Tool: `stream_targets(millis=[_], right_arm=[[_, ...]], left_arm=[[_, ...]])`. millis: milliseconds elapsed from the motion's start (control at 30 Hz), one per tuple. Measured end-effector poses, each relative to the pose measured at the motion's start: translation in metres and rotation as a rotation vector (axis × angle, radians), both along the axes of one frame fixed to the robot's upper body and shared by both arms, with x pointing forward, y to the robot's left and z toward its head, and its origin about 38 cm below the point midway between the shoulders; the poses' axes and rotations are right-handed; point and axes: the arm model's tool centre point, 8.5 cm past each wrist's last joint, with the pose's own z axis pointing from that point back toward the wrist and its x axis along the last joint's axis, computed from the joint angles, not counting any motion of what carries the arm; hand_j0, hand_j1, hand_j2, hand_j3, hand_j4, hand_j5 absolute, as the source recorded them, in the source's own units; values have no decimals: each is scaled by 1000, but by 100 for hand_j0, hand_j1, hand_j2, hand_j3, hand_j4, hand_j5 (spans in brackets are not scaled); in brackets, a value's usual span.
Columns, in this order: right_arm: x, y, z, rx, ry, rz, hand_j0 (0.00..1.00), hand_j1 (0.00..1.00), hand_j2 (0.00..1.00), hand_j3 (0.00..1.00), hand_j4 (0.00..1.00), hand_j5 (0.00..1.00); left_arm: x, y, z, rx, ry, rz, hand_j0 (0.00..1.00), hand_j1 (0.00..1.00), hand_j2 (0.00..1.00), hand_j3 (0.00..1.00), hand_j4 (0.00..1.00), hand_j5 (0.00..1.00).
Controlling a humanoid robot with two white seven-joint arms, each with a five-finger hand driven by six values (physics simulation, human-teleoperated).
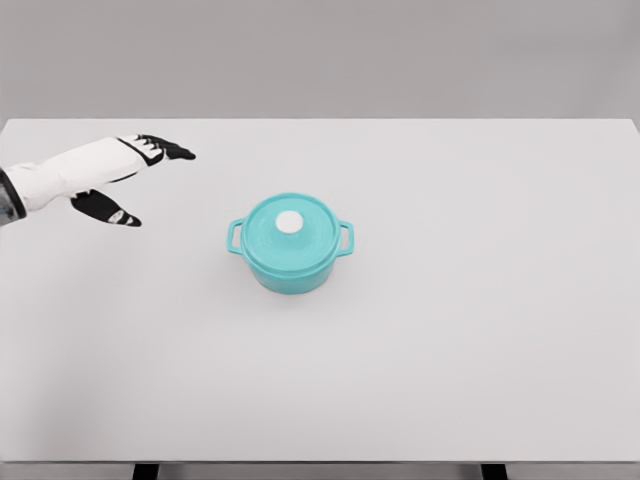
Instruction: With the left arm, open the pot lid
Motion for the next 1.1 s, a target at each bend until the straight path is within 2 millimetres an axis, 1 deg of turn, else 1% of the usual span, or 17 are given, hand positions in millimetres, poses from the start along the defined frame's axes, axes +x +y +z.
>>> stream_targets(millis=[67, 200, 333, 400, 467, 500, 567, 633, 667, 733, 800, 900, 1000, 1100], right_arm=[[-5, 0, 0, -1, 8, -1, 100, 100, 100, 100, 100, 100], [-6, 0, 0, 1, 7, -1, 100, 100, 100, 100, 100, 100], [-6, 0, 0, 1, 7, -1, 100, 100, 100, 100, 100, 100], [-6, 0, 0, 1, 7, -1, 100, 100, 100, 100, 100, 100], [-5, 0, 0, 1, 7, -1, 100, 100, 100, 100, 100, 100], [-5, 0, 0, 1, 7, -1, 100, 100, 100, 100, 100, 100], [-5, 0, 0, 1, 7, -1, 100, 100, 100, 100, 100, 100], [-5, 0, 0, 1, 7, -1, 100, 100, 100, 100, 100, 100], [-5, 0, 0, 1, 6, -1, 100, 100, 100, 100, 100, 100], [-5, 0, 0, 1, 6, -1, 100, 100, 100, 100, 100, 100], [-5, 0, 0, 1, 6, -1, 100, 100, 100, 100, 100, 100], [-5, 0, 0, 1, 6, -1, 100, 100, 100, 100, 100, 100], [-5, 0, 0, 1, 6, -1, 100, 100, 100, 100, 100, 100], [-5, 0, 0, 1, 7, -1, 100, 100, 100, 100, 100, 100]], left_arm=[[0, -1, -1, 1, 3, -4, 100, 100, 100, 100, 100, 100], [0, -4, -3, 13, 5, -11, 100, 100, 100, 100, 100, 100], [2, -7, 4, 22, -12, -18, 100, 100, 100, 100, 100, 100], [16, -14, 40, 34, -87, -36, 100, 100, 100, 100, 100, 100], [32, -30, 80, 104, -156, -85, 100, 100, 100, 100, 100, 100], [38, -41, 101, 148, -189, -116, 100, 100, 100, 100, 100, 100], [44, -64, 107, 216, -180, -179, 100, 100, 100, 100, 100, 100], [43, -91, 93, 269, -152, -258, 100, 100, 100, 100, 100, 100], [40, -102, 84, 287, -136, -292, 100, 100, 100, 100, 100, 100], [33, -117, 70, 310, -114, -346, 100, 100, 100, 100, 100, 100], [28, -132, 64, 317, -110, -389, 100, 100, 100, 100, 100, 100], [21, -156, 58, 308, -112, -447, 100, 100, 100, 100, 100, 100], [9, -180, 61, 293, -140, -518, 100, 100, 100, 100, 100, 100], [-4, -195, 62, 280, -157, -572, 100, 100, 100, 100, 100, 100]])
